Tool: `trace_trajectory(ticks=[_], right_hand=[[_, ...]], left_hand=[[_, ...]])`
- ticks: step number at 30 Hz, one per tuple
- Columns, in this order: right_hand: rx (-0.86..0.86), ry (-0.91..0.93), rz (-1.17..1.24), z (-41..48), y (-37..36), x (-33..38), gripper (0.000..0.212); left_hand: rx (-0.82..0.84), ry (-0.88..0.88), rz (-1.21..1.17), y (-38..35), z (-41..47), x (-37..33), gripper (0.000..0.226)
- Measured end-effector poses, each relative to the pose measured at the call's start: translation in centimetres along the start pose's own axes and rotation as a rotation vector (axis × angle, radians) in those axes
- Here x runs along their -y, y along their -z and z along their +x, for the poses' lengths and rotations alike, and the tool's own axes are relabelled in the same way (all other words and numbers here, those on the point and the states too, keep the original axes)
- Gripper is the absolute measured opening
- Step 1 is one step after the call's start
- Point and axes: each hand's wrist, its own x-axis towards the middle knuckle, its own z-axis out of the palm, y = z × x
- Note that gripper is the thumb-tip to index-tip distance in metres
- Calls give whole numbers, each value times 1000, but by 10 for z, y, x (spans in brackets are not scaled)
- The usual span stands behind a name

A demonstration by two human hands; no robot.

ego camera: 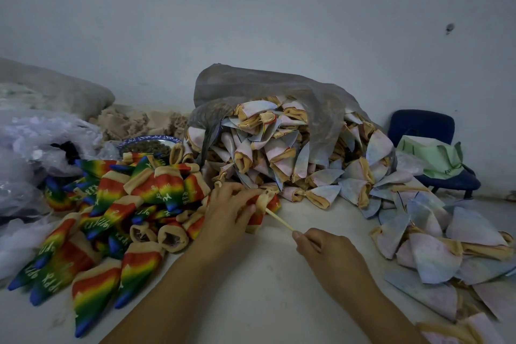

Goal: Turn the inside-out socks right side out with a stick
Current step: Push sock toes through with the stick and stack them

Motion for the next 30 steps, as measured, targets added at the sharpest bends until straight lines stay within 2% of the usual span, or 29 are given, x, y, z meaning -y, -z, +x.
trace_trajectory(ticks=[4,10,15,21,30], right_hand=[[13,16,-14,0,0,-1,50],[13,-6,-12,0,0,-1,51],[10,9,-19,-1,-4,2,51],[32,-11,51,-2,-6,5,49],[41,2,67,-1,-7,10,48]], left_hand=[[-33,-73,80,-2,-2,-6,24],[-177,-108,243,-6,-4,-22,21],[-242,-107,135,-7,-5,-23,17],[-291,71,-24,2,-6,-20,10],[-258,-18,2,1,-8,-28,6]])
